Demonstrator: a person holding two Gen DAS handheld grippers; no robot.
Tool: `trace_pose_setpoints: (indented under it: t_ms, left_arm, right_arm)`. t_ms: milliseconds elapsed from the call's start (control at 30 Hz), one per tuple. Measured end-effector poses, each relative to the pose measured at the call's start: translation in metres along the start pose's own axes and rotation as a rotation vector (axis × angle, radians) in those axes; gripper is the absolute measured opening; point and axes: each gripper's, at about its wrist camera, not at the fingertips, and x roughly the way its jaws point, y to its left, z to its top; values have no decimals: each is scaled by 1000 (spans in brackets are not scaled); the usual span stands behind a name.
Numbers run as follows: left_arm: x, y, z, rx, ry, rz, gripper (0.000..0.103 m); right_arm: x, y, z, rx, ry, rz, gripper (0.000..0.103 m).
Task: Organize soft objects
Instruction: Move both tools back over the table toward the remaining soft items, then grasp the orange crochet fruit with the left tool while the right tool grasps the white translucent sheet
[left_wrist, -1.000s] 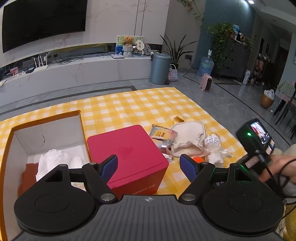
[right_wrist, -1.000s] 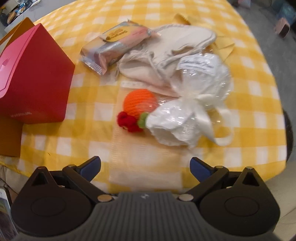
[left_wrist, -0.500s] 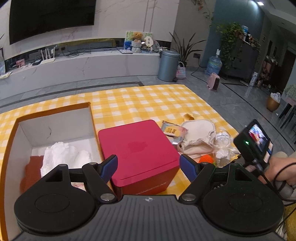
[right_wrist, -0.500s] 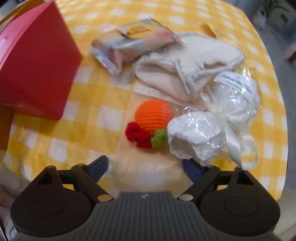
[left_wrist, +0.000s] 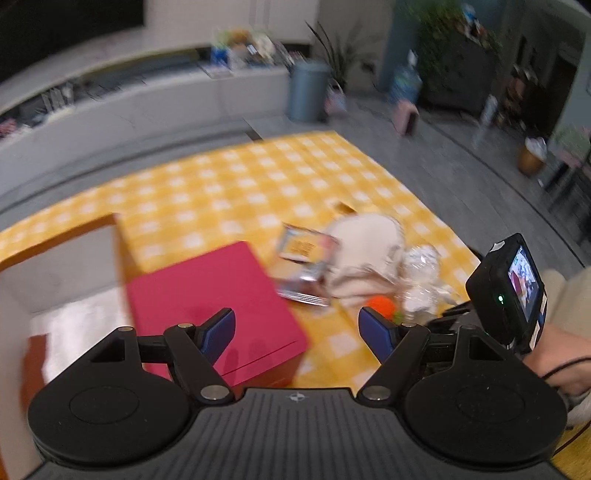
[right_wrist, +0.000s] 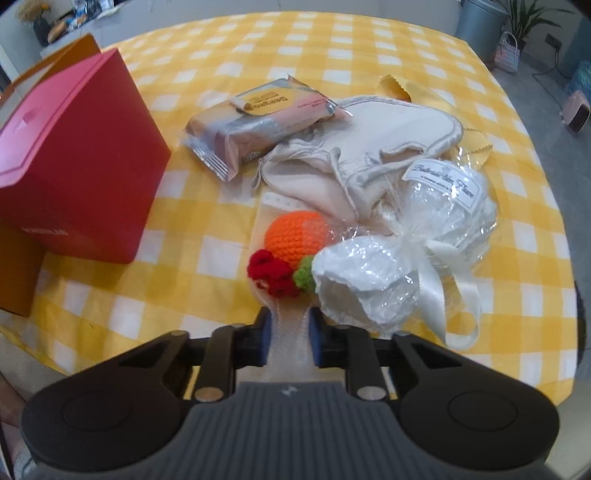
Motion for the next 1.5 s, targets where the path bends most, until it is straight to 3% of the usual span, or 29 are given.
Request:
trace_pose_setpoints:
  t_ms: [167, 267, 433, 667, 833, 967, 1300, 1500]
  left_arm:
    - [48, -28, 27, 63, 166, -71, 89]
    - [81, -46, 35, 97, 255, -62, 89]
    - [125, -66, 37, 145, 332, -5, 89]
    - [164, -85, 26, 218, 426, -16, 89]
    - [177, -91, 20, 231, 439, -34, 81]
    - [183, -93, 16, 246, 456, -21, 56]
    - [162, -85, 22, 237, 411, -66, 53]
    - [130, -67, 34, 132, 372, -142, 52]
  right_arm:
    - [-1, -10, -5, 53, -21, 99, 9]
    - [1, -16, -6, 88, -19, 192, 8]
    - [1, -19, -8, 109, -30, 237, 6]
    - [-3, -19, -11, 100, -62, 264, 5]
    - [-1, -21, -11, 100, -51, 313, 5]
    - [-3, -21, -12, 95, -55, 311, 4]
    - [3, -24, -9, 98, -53, 310, 5]
    - [2, -20, -10, 96, -53, 289, 2]
